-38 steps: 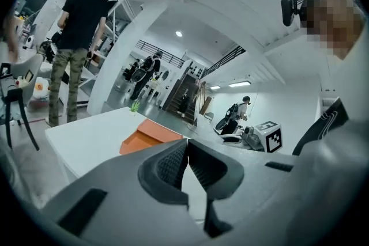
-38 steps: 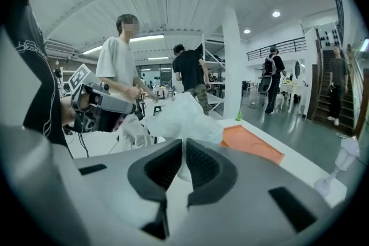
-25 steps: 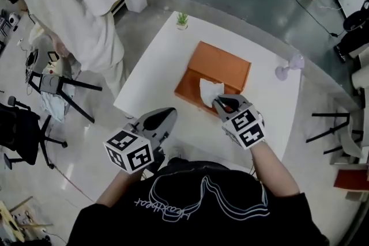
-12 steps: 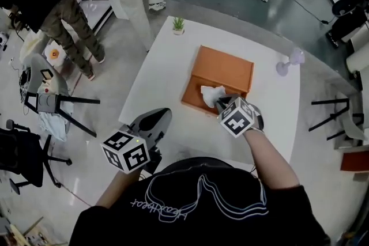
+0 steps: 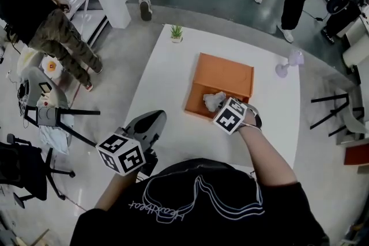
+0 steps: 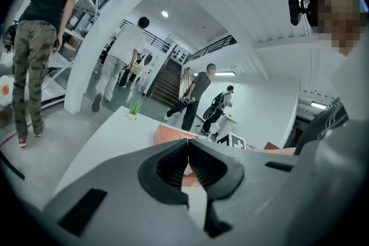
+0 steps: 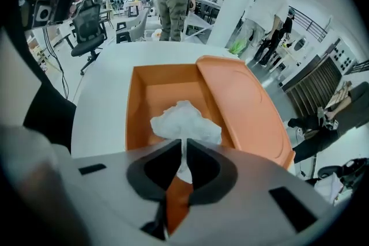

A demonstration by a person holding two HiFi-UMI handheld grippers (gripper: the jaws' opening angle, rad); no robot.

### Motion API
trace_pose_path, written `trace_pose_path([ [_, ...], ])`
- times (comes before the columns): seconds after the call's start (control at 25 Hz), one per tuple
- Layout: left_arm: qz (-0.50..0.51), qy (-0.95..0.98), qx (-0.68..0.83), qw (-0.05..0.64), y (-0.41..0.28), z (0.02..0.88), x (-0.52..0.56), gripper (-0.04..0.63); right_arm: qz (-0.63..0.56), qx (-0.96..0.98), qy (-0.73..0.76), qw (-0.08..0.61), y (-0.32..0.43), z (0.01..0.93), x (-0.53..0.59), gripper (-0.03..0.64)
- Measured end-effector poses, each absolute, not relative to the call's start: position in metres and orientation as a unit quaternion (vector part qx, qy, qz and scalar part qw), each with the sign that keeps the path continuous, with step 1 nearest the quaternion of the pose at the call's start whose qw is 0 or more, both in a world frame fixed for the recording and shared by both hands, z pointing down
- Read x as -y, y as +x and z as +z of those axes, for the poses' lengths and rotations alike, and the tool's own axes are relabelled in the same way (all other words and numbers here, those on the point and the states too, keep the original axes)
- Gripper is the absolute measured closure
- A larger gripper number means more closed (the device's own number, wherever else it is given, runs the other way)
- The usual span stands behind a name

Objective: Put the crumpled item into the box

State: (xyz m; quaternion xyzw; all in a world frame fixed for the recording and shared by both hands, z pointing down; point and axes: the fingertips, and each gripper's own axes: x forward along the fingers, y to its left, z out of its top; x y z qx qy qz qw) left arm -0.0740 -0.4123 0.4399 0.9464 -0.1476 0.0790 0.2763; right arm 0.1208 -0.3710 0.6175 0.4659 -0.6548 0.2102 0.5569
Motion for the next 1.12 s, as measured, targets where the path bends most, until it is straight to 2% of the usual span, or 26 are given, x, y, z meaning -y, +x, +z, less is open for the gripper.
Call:
trace_pose_path([
  [0.12,0.080,0.945,0.147,0.280,-0.073,0.443,0.416,0.589,0.217,0.656,0.460,0.557,0.122,0.620,0.371,0.570],
  [0.24,0.081,0.944,0.145,0.284,-0.072,0.446,0.418,0.589,0.230,0.663,0.455,0.548,0.120,0.621,0.371,0.487],
  [0.36,0.082,0.944,0.142,0.286,-0.068,0.447,0.419,0.589,0.229,0.671,0.459,0.535,0.119,0.614,0.372,0.450],
  [0.52,0.082,0.944,0.142,0.286,-0.058,0.445,0.413,0.589,0.241,0.697,0.490,0.466,0.120,0.591,0.365,0.436],
  [0.72,0.086,0.945,0.137,0.286,-0.040,0.442,0.396,0.589,0.263,0.736,0.521,0.342,0.118,0.556,0.345,0.476],
  [0.96,0.076,0.949,0.123,0.279,-0.020,0.422,0.370,0.589,0.208,0.799,0.532,0.185,0.100,0.484,0.322,0.614],
  [1.12,0.072,0.955,0.120,0.263,-0.013,0.410,0.352,0.589,0.163,0.810,0.553,0.107,0.092,0.442,0.303,0.614],
])
